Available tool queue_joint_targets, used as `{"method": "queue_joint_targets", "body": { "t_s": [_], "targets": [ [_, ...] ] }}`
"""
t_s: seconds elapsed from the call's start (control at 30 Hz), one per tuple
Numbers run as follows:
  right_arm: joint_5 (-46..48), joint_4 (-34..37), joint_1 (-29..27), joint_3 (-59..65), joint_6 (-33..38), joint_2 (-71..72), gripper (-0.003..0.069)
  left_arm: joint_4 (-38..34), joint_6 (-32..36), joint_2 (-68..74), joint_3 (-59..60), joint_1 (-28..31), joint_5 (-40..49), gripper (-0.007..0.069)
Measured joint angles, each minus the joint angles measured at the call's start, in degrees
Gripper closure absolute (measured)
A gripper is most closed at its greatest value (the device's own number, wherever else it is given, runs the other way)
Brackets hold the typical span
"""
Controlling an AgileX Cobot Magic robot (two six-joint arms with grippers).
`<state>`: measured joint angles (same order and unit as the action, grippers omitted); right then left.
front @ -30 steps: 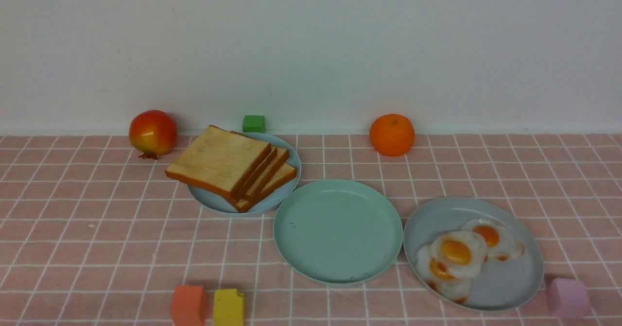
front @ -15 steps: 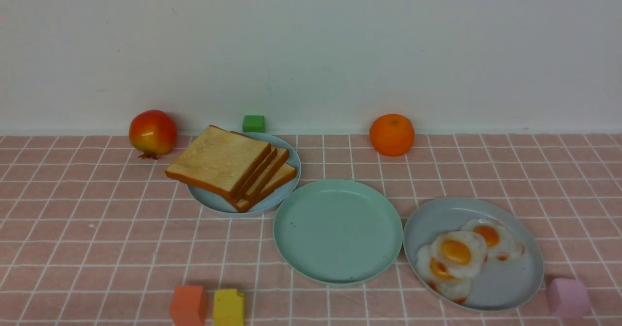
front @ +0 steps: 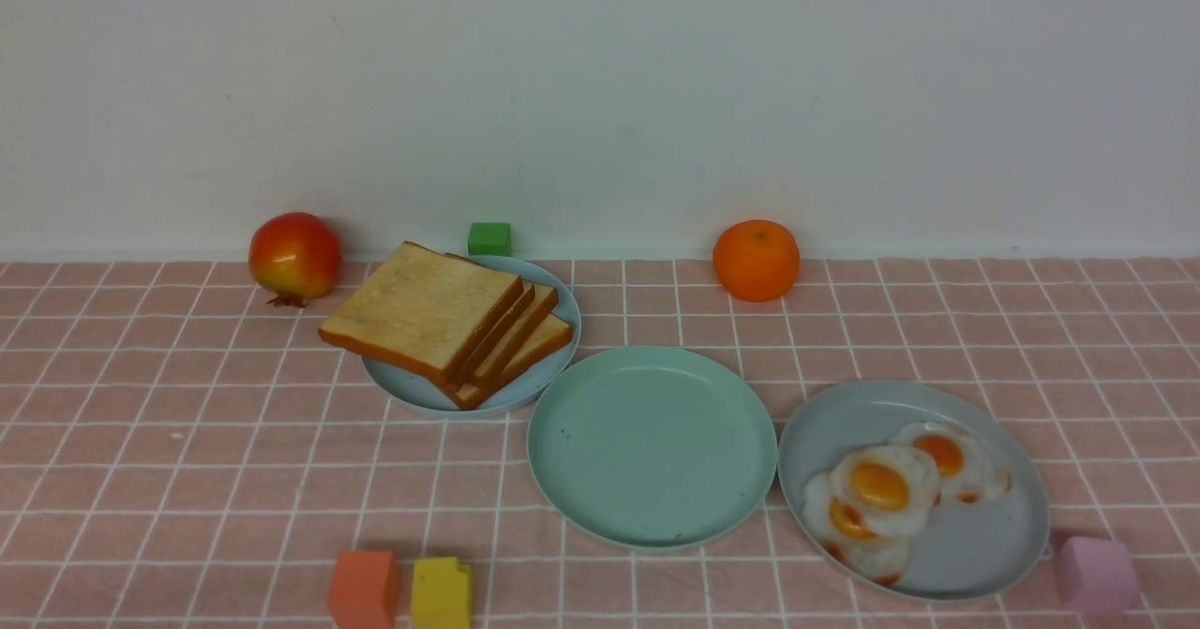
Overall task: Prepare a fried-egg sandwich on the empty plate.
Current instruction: Use the left arm to grab a slice of bread
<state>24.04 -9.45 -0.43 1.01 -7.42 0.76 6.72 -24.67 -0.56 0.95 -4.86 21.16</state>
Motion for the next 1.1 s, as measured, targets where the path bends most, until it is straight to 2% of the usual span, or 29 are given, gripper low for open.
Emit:
{"method": "queue_joint_targets", "body": {
  "t_s": [0.37,0.73,0.93,1.1],
  "targets": [
    [0.0,-4.2,0.0,0.1,0.0,0.0,0.0419,0.0,0.0,0.0,0.1,0.0,-0.6,0.0384],
    [-2.5,-3.9,0.0,0.4,0.0,0.0,0.0419,-0.1,0.0,0.0,0.6,0.0,-4.3,0.0384],
    [-15.2,-2.8,0.0,0.6,0.0,0.0,0.0419,-0.1,-0.1,0.0,0.8,0.0,-14.7,0.0384],
    [-25.9,-0.7,0.0,0.6,-4.7,0.0,0.0419,-0.1,-0.1,0.0,0.8,0.0,-16.0,0.0384]
  ]
}}
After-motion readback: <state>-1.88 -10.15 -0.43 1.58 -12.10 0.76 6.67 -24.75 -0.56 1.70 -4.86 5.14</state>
